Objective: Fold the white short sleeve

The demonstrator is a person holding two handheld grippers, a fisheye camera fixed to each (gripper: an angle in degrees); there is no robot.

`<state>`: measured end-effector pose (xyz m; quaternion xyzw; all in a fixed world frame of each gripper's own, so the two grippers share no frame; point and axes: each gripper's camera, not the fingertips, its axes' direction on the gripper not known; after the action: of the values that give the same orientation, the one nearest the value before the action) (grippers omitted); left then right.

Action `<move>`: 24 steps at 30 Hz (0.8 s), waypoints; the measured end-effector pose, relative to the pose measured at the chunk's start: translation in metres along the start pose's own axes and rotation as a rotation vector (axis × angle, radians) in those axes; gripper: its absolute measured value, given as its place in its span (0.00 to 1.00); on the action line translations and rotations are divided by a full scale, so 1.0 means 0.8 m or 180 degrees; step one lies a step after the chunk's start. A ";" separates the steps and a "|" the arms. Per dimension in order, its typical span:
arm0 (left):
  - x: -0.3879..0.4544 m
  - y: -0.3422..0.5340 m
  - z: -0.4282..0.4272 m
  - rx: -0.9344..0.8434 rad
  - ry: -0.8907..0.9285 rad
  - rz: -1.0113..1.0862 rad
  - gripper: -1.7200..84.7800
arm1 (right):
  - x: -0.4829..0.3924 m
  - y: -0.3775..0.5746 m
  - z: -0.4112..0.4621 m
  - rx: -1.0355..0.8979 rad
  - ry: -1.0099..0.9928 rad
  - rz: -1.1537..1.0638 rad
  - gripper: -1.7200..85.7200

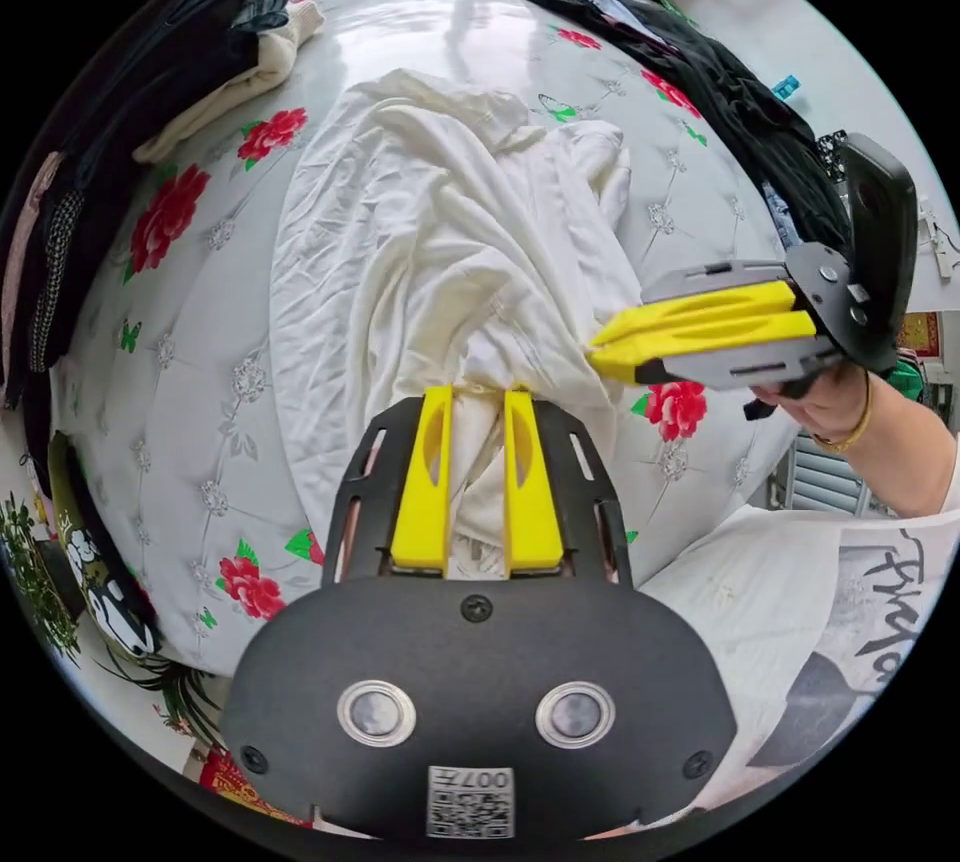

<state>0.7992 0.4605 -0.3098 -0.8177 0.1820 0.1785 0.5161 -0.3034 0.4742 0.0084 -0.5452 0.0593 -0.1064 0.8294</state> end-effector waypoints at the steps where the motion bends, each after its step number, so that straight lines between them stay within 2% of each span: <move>1: -0.005 0.010 -0.006 -0.0013 -0.0008 -0.0021 0.05 | -0.017 0.010 0.003 -0.0002 -0.0114 -0.0073 0.02; 5: -0.030 0.063 -0.044 0.0156 0.0265 0.0046 0.02 | -0.088 0.029 0.022 -0.0041 -0.0505 -0.0331 0.02; 9: -0.088 0.157 -0.119 0.0551 0.0423 -0.0159 0.02 | -0.141 0.027 0.030 0.0017 -0.0561 -0.0540 0.03; 12: -0.144 0.232 -0.182 0.0919 0.0488 -0.0394 0.01 | -0.161 0.014 0.030 0.0002 -0.0258 -0.0618 0.04; 15: -0.206 0.301 -0.239 0.1275 0.0585 -0.0636 0.01 | -0.154 -0.003 0.024 0.0064 -0.0125 -0.0414 0.05; 18: -0.267 0.357 -0.284 0.1584 0.0652 -0.0864 0.01 | -0.139 -0.020 0.013 0.0234 0.0322 -0.0163 0.06; 20: -0.298 0.381 -0.304 0.1717 0.0681 -0.0913 0.01 | -0.120 -0.036 0.005 0.0371 0.0634 0.0094 0.07; 24: -0.359 0.414 -0.326 0.1784 0.0670 -0.1020 0.01 | -0.094 -0.063 0.007 0.0425 0.0831 0.0441 0.08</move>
<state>0.4171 0.1230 -0.3252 -0.6762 0.1455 -0.0472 0.7207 -0.3806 0.4781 0.0552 -0.4650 0.1969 -0.1226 0.8544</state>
